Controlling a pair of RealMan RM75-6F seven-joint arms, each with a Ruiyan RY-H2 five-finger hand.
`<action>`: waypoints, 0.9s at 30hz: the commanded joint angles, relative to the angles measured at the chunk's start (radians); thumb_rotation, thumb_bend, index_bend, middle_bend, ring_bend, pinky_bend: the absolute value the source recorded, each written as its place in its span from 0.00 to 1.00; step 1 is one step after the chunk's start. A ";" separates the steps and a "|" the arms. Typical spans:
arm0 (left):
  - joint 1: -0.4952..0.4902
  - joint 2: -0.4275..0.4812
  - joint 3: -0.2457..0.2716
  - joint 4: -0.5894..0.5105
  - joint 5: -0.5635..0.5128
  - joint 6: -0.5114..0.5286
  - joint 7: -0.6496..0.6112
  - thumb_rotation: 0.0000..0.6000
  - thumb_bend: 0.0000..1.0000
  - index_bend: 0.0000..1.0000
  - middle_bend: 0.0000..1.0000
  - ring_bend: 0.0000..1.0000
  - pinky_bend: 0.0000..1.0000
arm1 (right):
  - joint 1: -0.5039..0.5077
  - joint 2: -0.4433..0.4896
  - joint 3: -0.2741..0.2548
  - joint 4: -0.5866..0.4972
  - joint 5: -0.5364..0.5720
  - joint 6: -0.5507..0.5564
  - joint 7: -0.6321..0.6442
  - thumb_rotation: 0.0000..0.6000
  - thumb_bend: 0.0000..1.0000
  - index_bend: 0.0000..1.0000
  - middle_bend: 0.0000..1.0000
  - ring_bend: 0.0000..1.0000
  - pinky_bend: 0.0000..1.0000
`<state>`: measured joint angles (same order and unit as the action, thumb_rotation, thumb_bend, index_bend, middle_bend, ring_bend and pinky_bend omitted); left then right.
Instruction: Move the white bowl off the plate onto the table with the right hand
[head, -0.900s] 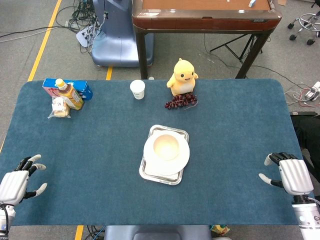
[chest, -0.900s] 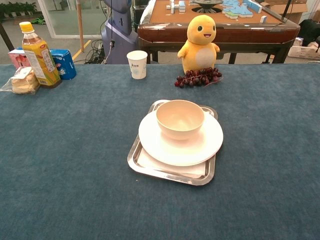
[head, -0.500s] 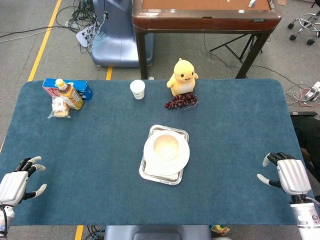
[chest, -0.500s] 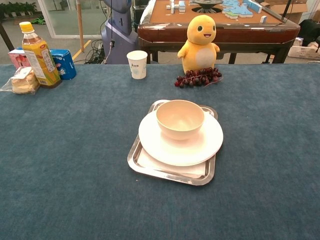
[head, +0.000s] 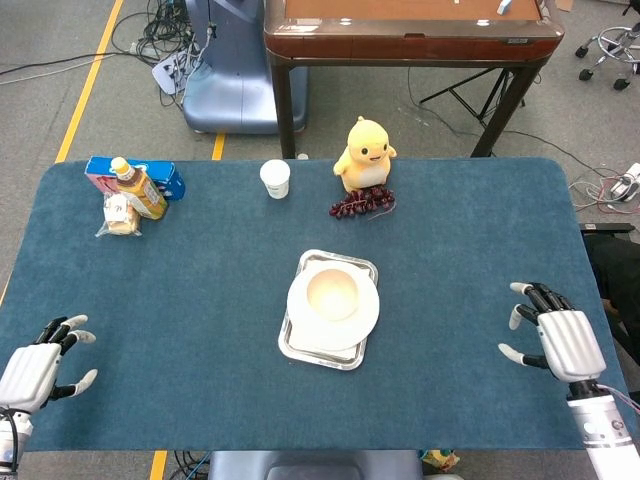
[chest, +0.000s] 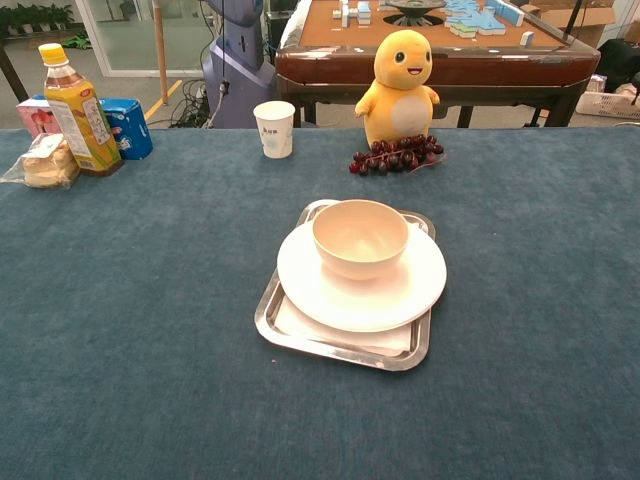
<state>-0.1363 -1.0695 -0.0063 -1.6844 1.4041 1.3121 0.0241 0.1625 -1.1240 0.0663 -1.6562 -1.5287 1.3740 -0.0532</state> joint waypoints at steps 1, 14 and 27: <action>-0.001 0.000 0.000 0.000 -0.005 -0.004 0.002 1.00 0.25 0.35 0.17 0.10 0.34 | 0.073 0.014 0.027 -0.030 0.007 -0.090 -0.038 1.00 0.18 0.59 0.19 0.11 0.23; -0.001 0.020 0.000 -0.018 -0.024 -0.016 -0.004 1.00 0.25 0.35 0.18 0.10 0.34 | 0.311 -0.041 0.107 -0.020 0.105 -0.386 -0.038 1.00 0.23 0.56 0.08 0.00 0.16; 0.005 0.039 -0.006 -0.027 -0.035 -0.010 -0.029 1.00 0.25 0.35 0.18 0.10 0.35 | 0.455 -0.166 0.107 0.033 0.176 -0.489 -0.279 1.00 0.21 0.47 0.02 0.00 0.08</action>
<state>-0.1319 -1.0304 -0.0120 -1.7111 1.3694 1.3018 -0.0045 0.5926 -1.2615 0.1763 -1.6388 -1.3665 0.9005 -0.2944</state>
